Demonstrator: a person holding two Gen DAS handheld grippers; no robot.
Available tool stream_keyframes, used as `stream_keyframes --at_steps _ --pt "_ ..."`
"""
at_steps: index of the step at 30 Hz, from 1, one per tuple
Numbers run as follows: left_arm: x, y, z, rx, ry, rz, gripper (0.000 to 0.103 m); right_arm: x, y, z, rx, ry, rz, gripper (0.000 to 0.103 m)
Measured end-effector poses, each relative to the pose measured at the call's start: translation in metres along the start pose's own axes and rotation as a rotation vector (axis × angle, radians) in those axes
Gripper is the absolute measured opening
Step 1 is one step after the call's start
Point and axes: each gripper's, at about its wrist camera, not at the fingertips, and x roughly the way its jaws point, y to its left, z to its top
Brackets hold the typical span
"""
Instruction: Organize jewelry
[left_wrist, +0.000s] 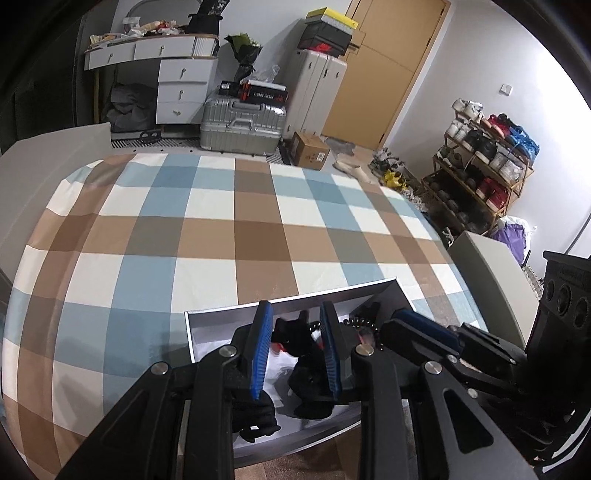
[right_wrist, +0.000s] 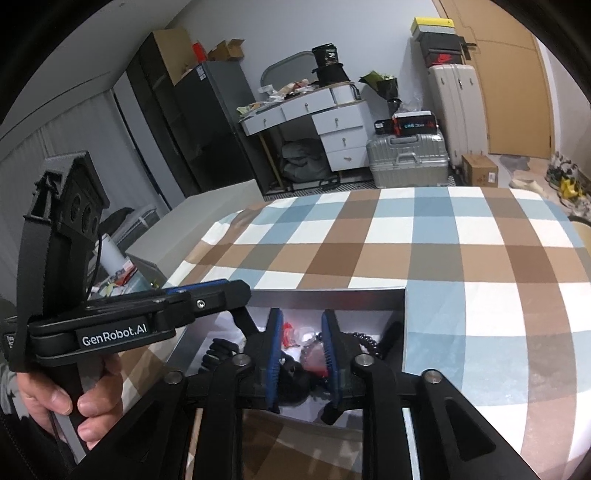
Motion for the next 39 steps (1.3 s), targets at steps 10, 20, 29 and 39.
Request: stream_keyframes --at_steps 10,20,29,39 --pt "-0.011 -0.001 -0.004 0.012 -0.018 -0.002 0.057 -0.018 -0.003 -0.001 0.025 -0.052 -0.012 0.053" --pt "-0.034 -0.006 -0.009 0.05 -0.076 0.003 0.072 -0.048 0.009 -0.006 0.018 -0.13 -0.021 0.072" --pt "-0.056 -0.002 -0.025 0.048 -0.192 0.009 0.086 -0.081 0.027 -0.024 -0.024 -0.263 -0.053 0.102" --pt "-0.075 -0.015 -0.049 0.137 -0.333 0.074 0.1 -0.102 0.04 -0.047 -0.067 -0.361 -0.1 0.103"
